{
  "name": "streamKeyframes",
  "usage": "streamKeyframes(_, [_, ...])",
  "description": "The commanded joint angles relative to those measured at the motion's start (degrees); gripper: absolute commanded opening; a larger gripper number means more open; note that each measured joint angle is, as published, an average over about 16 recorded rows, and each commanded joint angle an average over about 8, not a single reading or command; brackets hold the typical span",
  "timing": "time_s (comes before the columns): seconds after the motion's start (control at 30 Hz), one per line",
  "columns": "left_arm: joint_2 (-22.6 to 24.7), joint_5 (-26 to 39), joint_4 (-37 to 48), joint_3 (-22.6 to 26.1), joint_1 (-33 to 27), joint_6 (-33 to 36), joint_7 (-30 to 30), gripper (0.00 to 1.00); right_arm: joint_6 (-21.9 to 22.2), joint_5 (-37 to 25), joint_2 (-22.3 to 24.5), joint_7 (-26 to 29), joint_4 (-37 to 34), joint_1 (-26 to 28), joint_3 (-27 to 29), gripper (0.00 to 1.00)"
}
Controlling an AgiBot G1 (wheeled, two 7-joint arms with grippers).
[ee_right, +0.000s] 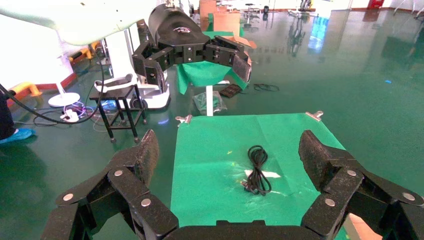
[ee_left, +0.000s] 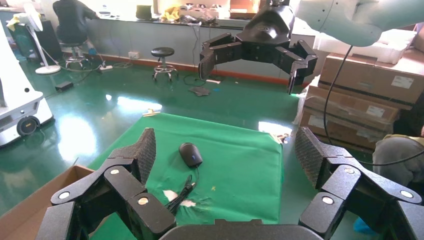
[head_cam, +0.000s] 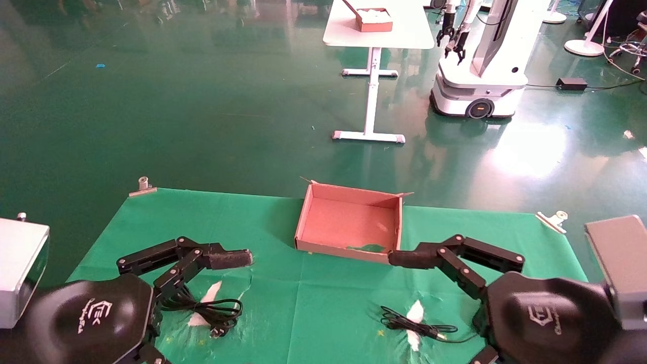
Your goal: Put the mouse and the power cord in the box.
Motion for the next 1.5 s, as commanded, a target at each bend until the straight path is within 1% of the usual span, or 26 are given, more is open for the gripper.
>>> streamKeyframes(0.03, [0.0,0.0,0.0,0.0,0.0,0.0,0.0,1.00,0.0,0.0,0.0,0.0,0.0,0.0,0.0,1.00])
streamKeyframes(0.7, [-0.1,0.0,-0.1,-0.1,0.0,0.1,0.0,1.00,0.0,0.0,0.0,0.0,0.0,0.0,0.0,1.00])
streamKeyframes(0.8, [-0.3,0.9,-0.2,0.2,-0.3,0.4,0.2,1.00,-0.1,-0.3,0.2,-0.2,0.0,0.0,0.0,1.00])
streamKeyframes(0.9, [-0.5,3.4,-0.1,1.2,-1.6,1.2,0.6,1.00,-0.5,-1.6,0.7,-1.2,-0.4,0.2,-0.2,1.00])
streamKeyframes(1.07, [0.2,11.0,1.9,4.9,-6.1,3.5,1.8,1.00,-2.3,-6.9,2.4,-5.5,-3.2,1.7,-1.1,1.00])
streamKeyframes(1.13, [1.0,15.6,3.1,7.3,-8.9,4.2,2.9,1.00,-3.2,-10.2,2.9,-7.9,-5.3,3.0,-2.1,1.00])
streamKeyframes(1.23, [3.0,24.1,5.6,12.1,-14.2,4.8,5.5,1.00,-4.2,-15.9,2.7,-12.0,-9.6,5.7,-4.5,1.00])
streamKeyframes(1.37, [7.4,36.8,11.4,19.5,-22.0,4.7,10.9,1.00,-4.1,-24.8,0.3,-18.3,-17.4,10.3,-9.1,1.00])
streamKeyframes(1.43, [10.3,42.2,16.2,22.7,-25.3,4.1,14.2,1.00,-2.9,-29.4,-1.8,-21.8,-22.3,12.5,-11.3,1.00])
streamKeyframes(1.5, [13.5,47.0,21.9,25.4,-28.0,2.7,17.7,1.00,-0.7,-33.8,-4.5,-25.2,-27.4,14.6,-13.3,1.00])
